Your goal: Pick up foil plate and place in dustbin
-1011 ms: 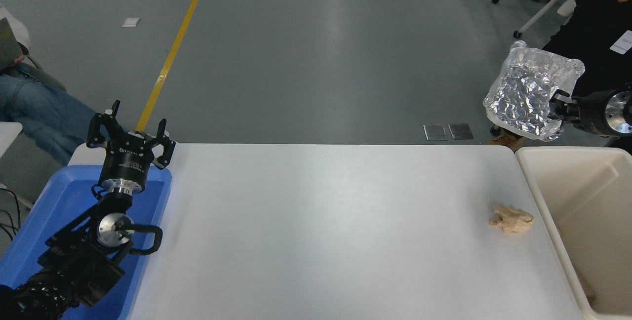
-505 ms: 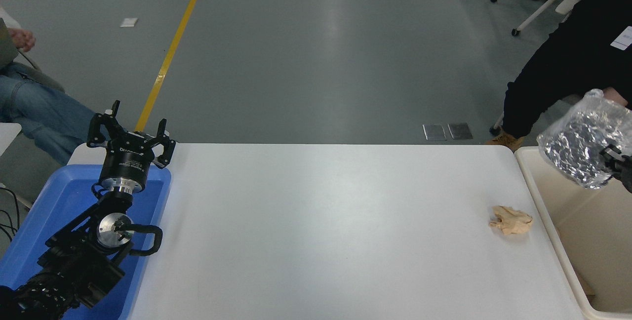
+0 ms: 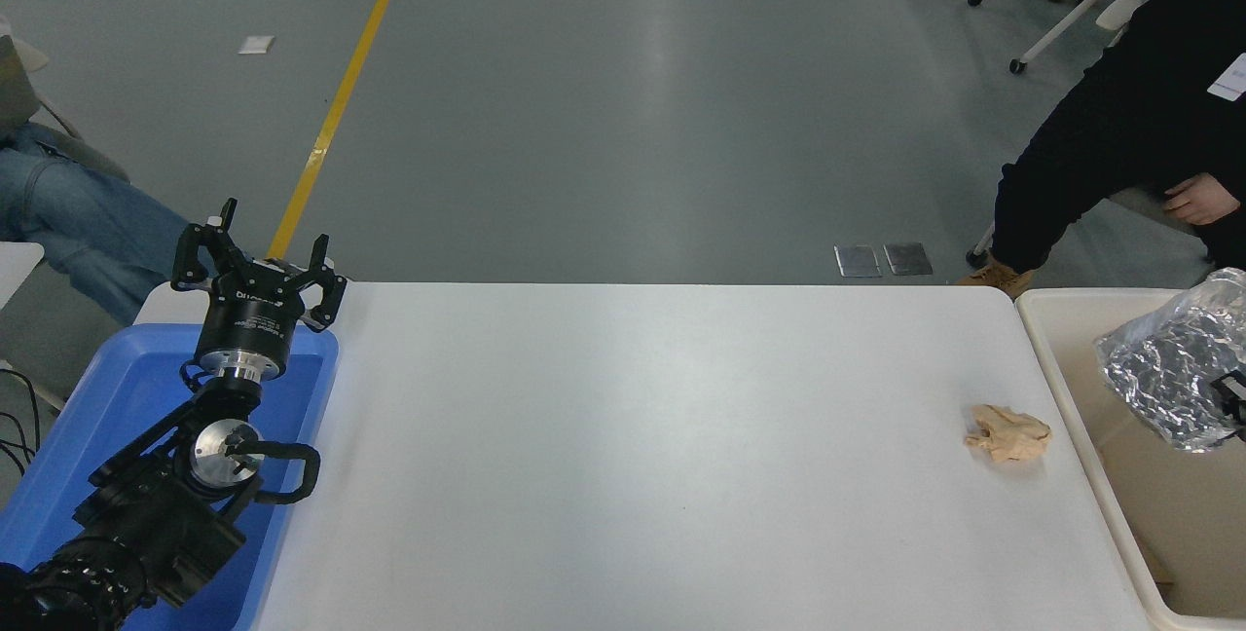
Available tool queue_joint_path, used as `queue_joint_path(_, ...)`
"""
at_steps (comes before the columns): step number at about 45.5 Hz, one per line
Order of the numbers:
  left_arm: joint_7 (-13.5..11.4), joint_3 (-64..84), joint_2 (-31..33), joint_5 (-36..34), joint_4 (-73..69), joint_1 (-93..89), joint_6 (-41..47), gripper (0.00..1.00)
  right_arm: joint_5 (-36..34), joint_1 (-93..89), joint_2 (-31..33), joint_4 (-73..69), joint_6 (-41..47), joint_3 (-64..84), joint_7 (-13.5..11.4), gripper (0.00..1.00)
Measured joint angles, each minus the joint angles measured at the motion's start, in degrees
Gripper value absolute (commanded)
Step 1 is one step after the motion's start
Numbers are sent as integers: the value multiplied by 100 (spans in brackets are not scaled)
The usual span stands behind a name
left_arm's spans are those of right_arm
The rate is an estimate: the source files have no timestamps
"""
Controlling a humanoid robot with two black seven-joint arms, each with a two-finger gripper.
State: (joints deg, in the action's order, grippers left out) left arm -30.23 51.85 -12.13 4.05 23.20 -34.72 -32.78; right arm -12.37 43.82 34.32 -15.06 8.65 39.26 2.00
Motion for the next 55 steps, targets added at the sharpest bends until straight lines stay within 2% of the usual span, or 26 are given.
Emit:
queue_joint_path(4,0,0,0,0,0,0,0,99,-5,-60,0,34,-39,-27,-64,0)
queue_joint_path(8,0,0,0,0,0,0,0,99,-28,-115,0,69,-70,-46,-136,32)
queue_joint_path(14,0,0,0,0,0,0,0,99,-108,-172,1,119,-161,-63,-236,98)
queue_joint_path(15,0,0,0,1,0,0,0,99,-116,-179,1,123,-181,-64,-244,100)
queue_joint_path(35,0,0,-1,-1,0,0,0,99,-137,24,-143,112,-433,-75,-324,100)
queue_joint_path(55,0,0,0,-1,0,-1,0,99,-97,2116,-407,-418,-358,6,-305,100)
